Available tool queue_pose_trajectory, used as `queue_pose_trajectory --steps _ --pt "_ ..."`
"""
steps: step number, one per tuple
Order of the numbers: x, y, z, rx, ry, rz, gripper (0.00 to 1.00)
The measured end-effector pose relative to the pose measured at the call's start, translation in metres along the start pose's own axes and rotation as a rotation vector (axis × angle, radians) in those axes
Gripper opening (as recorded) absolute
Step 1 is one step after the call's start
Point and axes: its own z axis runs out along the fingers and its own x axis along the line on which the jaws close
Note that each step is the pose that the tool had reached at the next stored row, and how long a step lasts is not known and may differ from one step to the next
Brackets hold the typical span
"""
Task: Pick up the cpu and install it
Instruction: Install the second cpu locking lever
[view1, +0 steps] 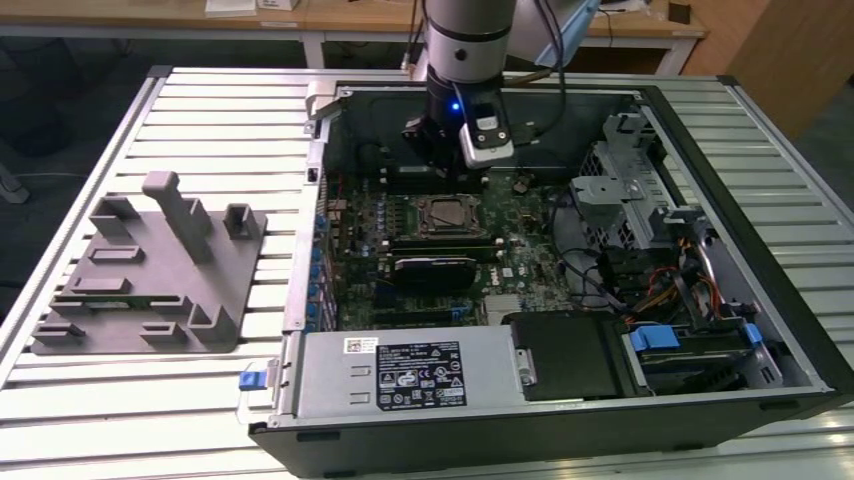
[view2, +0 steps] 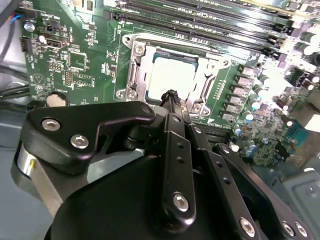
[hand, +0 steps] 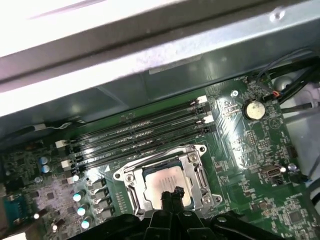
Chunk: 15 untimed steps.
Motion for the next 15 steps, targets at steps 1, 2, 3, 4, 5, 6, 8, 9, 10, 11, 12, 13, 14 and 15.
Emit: queue_pose_trajectory --steps 1,2,3,4,5,6,8,9,10,11,12,13,14,15 --pt "0.0 0.0 -0.0006 0.0 0.0 0.0 0.11" --pt "0.0 0.0 -0.0005 -0.0002 0.0 0.0 0.11" --pt "0.0 0.0001 -0.0005 -0.0003 -0.0001 0.0 0.11" --pt "0.0 0.0 -0.0006 -0.0003 -0.0001 0.0 0.11" --pt "0.0 0.0 -0.0006 -0.0002 -0.0001 0.0 0.11" --pt "0.0 0.0 -0.0007 -0.0001 0.0 0.0 0.11" --pt "-0.0002 -0.0005 -0.0009 0.0003 0.0001 0.0 0.11" --pt "-0.0005 -0.0014 -0.0009 0.0003 0.0001 0.0 0.11" --pt "-0.0008 -0.0024 -0.0008 0.0 0.0 0.0 0.11" --pt "-0.0013 -0.0037 -0.0009 0.0 0.0 0.0 0.11" --pt "-0.0017 -0.0051 -0.001 0.0 0.0 0.0 0.11" --pt "-0.0022 -0.0065 -0.001 -0.0001 0.0 0.0 0.11" --pt "-0.0028 -0.0083 -0.001 -0.0001 0.0 0.0 0.11" --pt "-0.0034 -0.01 -0.0011 0.0 0.0 0.0 0.11"
